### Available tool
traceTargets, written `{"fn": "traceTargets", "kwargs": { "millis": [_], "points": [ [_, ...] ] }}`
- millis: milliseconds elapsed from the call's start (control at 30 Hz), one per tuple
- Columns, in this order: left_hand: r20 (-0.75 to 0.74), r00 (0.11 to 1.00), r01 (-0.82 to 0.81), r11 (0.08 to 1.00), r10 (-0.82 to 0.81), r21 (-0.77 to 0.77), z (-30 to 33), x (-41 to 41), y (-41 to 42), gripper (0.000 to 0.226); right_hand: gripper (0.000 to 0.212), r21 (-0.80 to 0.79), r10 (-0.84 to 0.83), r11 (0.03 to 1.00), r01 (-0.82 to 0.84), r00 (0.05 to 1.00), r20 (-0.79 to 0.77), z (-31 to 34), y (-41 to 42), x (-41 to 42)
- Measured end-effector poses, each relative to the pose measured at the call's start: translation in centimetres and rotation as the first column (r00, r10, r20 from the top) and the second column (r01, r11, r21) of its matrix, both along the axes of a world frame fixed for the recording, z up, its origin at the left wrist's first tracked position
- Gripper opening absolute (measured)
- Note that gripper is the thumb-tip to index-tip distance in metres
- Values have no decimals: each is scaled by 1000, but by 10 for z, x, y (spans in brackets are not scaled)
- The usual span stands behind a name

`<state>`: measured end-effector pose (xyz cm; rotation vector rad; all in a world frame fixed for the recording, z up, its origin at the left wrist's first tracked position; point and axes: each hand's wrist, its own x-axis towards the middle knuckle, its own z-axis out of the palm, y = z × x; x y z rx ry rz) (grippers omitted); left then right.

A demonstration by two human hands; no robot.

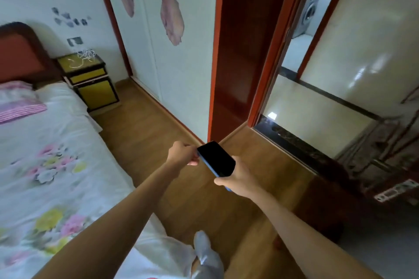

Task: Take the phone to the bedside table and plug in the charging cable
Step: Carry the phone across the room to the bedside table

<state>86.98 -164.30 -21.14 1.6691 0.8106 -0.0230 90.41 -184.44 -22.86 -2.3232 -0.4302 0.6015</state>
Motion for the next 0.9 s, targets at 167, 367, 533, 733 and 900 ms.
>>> {"fn": "traceTargets", "kwargs": {
  "millis": [167,367,533,733,900],
  "points": [
    [3,994,-109,994,109,-21,-9,75,79,24,66,-15,83,996,-83,997,-8,-6,86,92],
    [24,964,-264,965,264,-8,5,136,187,27,79,-50,210,977,-209,978,16,8,205,182],
    [26,928,-373,928,372,17,6,164,267,27,83,-66,341,939,-338,939,41,11,294,233],
    [29,882,-471,882,470,32,0,202,362,21,80,-75,485,874,-480,872,69,-2,406,295],
    [31,829,-559,826,558,72,6,249,446,25,85,-6,549,835,-550,834,55,-2,510,353]
  ]
}}
